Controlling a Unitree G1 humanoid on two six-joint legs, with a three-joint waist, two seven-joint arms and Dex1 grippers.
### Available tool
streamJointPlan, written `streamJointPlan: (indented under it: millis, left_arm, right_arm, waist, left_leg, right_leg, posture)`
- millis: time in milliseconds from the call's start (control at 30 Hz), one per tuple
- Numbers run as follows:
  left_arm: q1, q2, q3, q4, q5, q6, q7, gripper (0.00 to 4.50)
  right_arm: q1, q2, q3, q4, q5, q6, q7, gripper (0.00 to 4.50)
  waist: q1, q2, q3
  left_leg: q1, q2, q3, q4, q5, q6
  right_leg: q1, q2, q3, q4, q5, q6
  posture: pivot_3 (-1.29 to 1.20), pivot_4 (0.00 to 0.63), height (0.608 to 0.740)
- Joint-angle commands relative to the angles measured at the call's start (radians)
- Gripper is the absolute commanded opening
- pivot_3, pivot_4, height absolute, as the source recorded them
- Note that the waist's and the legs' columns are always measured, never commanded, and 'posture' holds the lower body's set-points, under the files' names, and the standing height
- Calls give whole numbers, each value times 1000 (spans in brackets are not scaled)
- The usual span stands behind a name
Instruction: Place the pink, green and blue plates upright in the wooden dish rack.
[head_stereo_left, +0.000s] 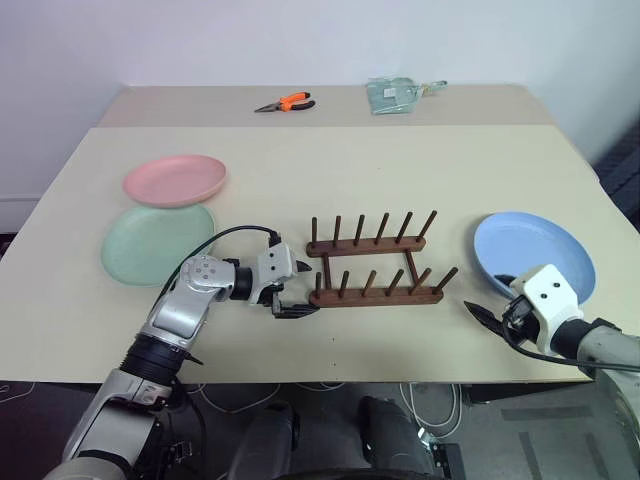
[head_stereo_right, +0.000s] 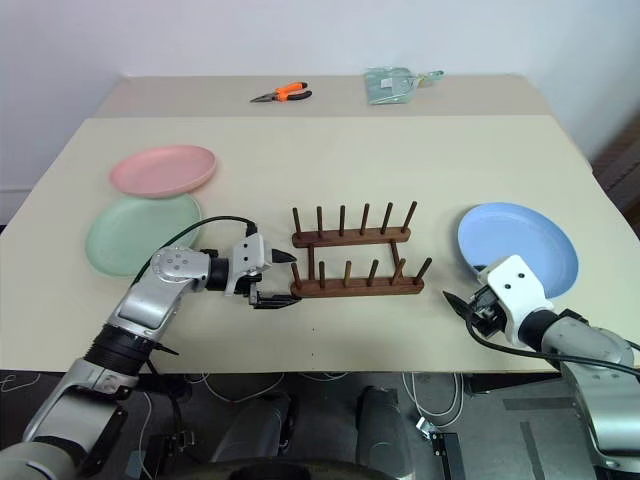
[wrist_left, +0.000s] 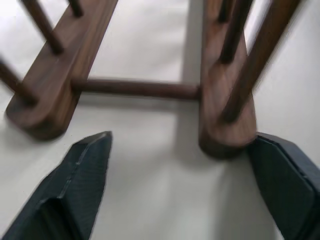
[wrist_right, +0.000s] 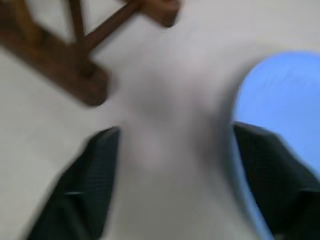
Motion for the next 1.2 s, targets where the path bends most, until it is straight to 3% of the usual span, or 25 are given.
streamJointPlan:
  millis: [33,133,167,333,567,667,900,1000,1167,1200]
  left_arm:
    - [100,96,46,-122,-68,122,-46,2855]
    - [190,130,39,-288,-143,233,-50,1366]
    - [207,121,34,-328,-158,261,-30,941]
    - [221,-25,-21,-390,-136,313,146,941]
    - [123,-238,-15,-168,25,259,514,941]
    - [63,-275,5,-47,45,213,586,941]
    - [3,-278,18,69,39,134,590,941]
    - [-1,-271,27,85,41,121,597,895]
    - [57,-217,140,-54,-54,183,570,895]
    - [59,-212,197,-82,-90,214,589,1441]
  right_arm:
    - [31,-11,11,-107,48,28,42,1553]
    - [38,-2,85,-163,52,54,46,15]
    - [31,4,111,-166,40,55,36,0]
    - [-61,30,249,-109,-44,94,-45,0]
    - [-249,125,366,51,-175,61,-183,0]
    - [-337,162,402,156,-223,24,-220,0]
    - [-470,206,389,320,-254,-42,-260,0]
    - [-480,217,370,314,-228,-41,-250,858]
    - [-434,186,377,180,-224,-54,-197,3290]
    - [-425,182,378,156,-222,-56,-186,3877]
  waist:
    - [-8,0,0]
    - [-16,2,-1]
    - [-15,2,-1]
    - [8,2,-2]
    - [8,0,-3]
    - [5,-1,-5]
    - [6,0,-6]
    - [6,0,-6]
    - [-8,0,-6]
    - [-15,0,-6]
  left_leg:
    - [0,0,0,0,0,0]
    - [0,1,0,0,0,0]
    - [0,1,0,0,0,0]
    - [-2,1,-1,2,0,0]
    - [-1,-1,-1,3,0,0]
    - [1,-1,0,3,0,-1]
    - [1,-1,0,3,1,-1]
    - [1,-1,0,3,1,-1]
    - [2,-1,0,1,1,-1]
    - [1,-1,0,0,1,-1]
  right_leg:
    - [0,0,0,0,0,0]
    - [0,0,0,0,-1,-1]
    - [0,0,0,0,-1,-1]
    - [1,-2,0,-2,-2,-1]
    - [1,-1,0,-1,0,-2]
    - [2,0,0,0,0,-2]
    - [2,0,0,0,2,1]
    - [2,0,0,1,2,1]
    - [1,0,0,1,2,1]
    - [0,0,0,1,2,1]
  posture:
    - [0,150,740]
    - [0,150,740]
    - [0,150,740]
    - [0,150,740]
    - [0,150,740]
    - [0,150,740]
    - [0,150,740]
    - [0,150,740]
    - [0,150,740]
    - [0,150,740]
